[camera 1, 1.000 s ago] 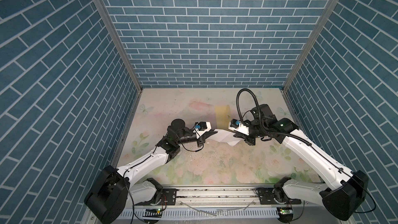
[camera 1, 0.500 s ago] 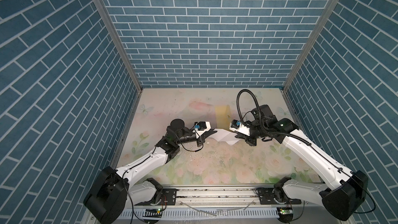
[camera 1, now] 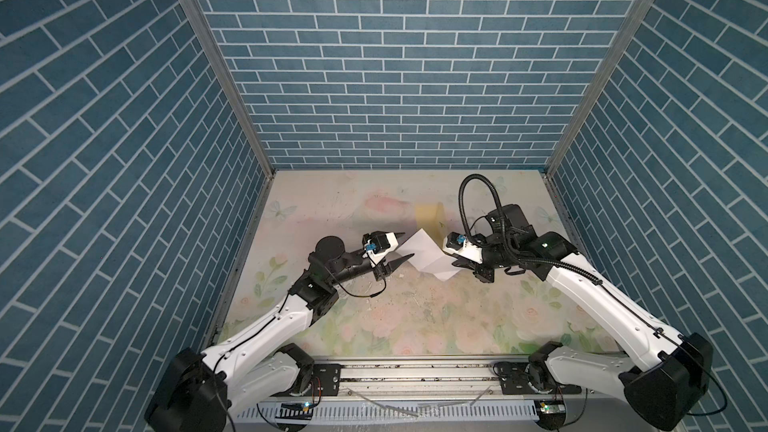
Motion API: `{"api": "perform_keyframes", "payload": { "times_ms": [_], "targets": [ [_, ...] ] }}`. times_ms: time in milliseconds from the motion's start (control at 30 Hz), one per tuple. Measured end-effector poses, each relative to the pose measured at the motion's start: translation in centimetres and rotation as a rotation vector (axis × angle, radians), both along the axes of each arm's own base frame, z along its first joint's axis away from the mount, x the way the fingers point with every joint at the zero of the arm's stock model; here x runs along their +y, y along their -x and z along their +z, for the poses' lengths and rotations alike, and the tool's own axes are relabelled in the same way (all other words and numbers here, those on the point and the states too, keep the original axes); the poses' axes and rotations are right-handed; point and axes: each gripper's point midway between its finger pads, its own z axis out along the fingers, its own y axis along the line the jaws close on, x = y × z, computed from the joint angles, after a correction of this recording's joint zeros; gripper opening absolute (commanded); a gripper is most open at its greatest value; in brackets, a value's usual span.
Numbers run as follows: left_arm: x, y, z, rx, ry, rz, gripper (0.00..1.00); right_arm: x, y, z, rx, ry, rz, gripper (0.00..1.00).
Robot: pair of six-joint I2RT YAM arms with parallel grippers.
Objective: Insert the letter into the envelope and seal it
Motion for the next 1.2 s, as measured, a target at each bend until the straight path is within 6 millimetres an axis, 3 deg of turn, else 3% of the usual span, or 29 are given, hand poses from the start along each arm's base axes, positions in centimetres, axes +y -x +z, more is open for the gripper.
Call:
{"api": "perform_keyframes", "payload": {
  "times_ms": [133, 233, 333, 467, 633, 1000, 1200],
  "targets": [
    [1.5, 0.4, 2.8, -0.066, 0.056, 0.069, 0.72, 0.2, -0.2, 0.3, -0.02, -0.033, -0.009, 0.0],
    [1.4, 1.0, 3.5, -0.083, 0.068, 0.065, 0.74, 0.6, -0.3, 0.6, -0.035, -0.065, -0.013, 0.0],
    [0.1, 1.4, 2.2, -0.061, 0.019, 0.029, 0.74, 0.9, -0.4, 0.9, -0.045, -0.092, -0.008, 0.0],
    [-2.3, 1.6, -1.2, 0.0, -0.096, -0.035, 0.74, 1.3, -0.5, 1.4, -0.051, -0.117, 0.001, 0.0],
    [-3.7, 1.3, -4.1, 0.051, -0.179, -0.069, 0.73, 1.6, -0.3, 1.7, -0.045, -0.142, 0.013, 0.0],
    [-5.2, 0.5, -5.5, 0.075, -0.227, -0.099, 0.7, 2.8, 0.5, 1.5, -0.018, -0.159, 0.063, 0.0],
    [-5.7, 0.5, -6.3, 0.086, -0.245, -0.121, 0.61, 3.3, 0.6, 1.1, -0.01, -0.156, 0.077, 0.0]
  ]
}}
